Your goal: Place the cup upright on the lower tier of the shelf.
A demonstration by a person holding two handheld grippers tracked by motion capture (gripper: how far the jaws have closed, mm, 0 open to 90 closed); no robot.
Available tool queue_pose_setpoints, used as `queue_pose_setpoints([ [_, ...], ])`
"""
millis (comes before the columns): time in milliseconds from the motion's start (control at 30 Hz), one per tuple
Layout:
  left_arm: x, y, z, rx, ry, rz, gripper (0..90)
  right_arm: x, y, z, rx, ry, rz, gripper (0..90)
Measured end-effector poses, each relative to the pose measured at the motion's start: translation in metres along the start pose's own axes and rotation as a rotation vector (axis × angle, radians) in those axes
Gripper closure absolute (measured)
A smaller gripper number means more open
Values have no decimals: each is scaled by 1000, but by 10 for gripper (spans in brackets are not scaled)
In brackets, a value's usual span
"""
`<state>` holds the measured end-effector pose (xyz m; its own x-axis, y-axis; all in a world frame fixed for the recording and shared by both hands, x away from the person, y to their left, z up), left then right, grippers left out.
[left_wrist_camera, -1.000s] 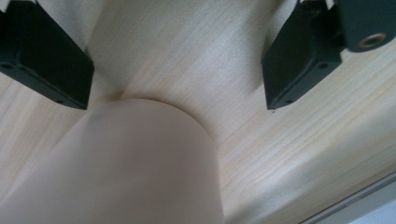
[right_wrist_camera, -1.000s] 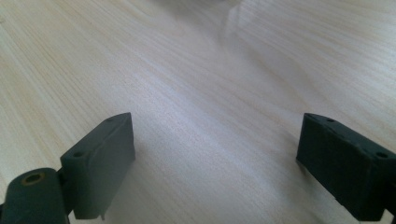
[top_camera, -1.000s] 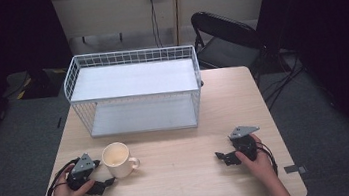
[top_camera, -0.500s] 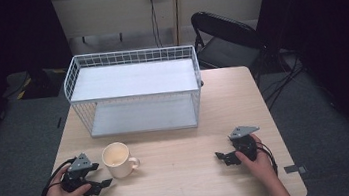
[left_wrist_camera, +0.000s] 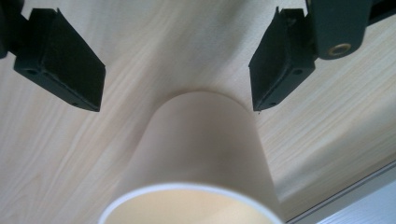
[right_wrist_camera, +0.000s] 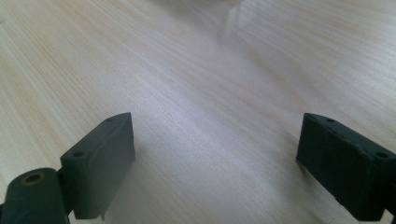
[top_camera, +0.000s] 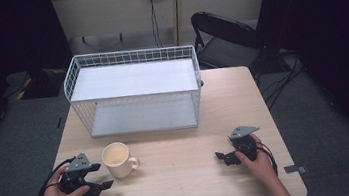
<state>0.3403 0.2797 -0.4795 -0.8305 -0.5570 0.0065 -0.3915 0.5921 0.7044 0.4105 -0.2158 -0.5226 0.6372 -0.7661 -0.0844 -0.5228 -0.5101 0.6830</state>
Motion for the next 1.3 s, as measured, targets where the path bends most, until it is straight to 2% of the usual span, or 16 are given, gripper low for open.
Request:
queue_pose_setpoints([
  [233,-2,8,-6,7,3,-5,183,0,0,0,0,-1,2,105],
  [533,-7,19,-18,0,27,7,187,0,0,0,0,-1,2,105],
  [700,-9,26,-27,17,45,14,187,0,0,0,0,-2,2,105],
  [867,-13,30,-36,17,47,-3,185,0,0,0,0,-2,2,105],
  [967,-16,31,-40,32,71,2,186,0,0,0,0,-2,2,106],
  [1100,-19,28,-44,26,73,-11,187,0,0,0,0,-2,2,106],
  [1300,-28,24,-50,65,109,-7,187,0,0,0,0,-2,2,105],
])
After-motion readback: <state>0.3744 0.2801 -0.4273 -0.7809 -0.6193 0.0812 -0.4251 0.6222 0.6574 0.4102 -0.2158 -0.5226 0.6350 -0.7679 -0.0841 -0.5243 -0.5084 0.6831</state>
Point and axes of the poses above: each handheld gripper's, and its own axes: y roughly backward along the jaws, z roughly out of its underside, x roughly to its right, the point moved 3 cm from there along -y, roughly forward along the jaws, and after that the axes turned 7 degrees about -y, right-handed, at the moved point
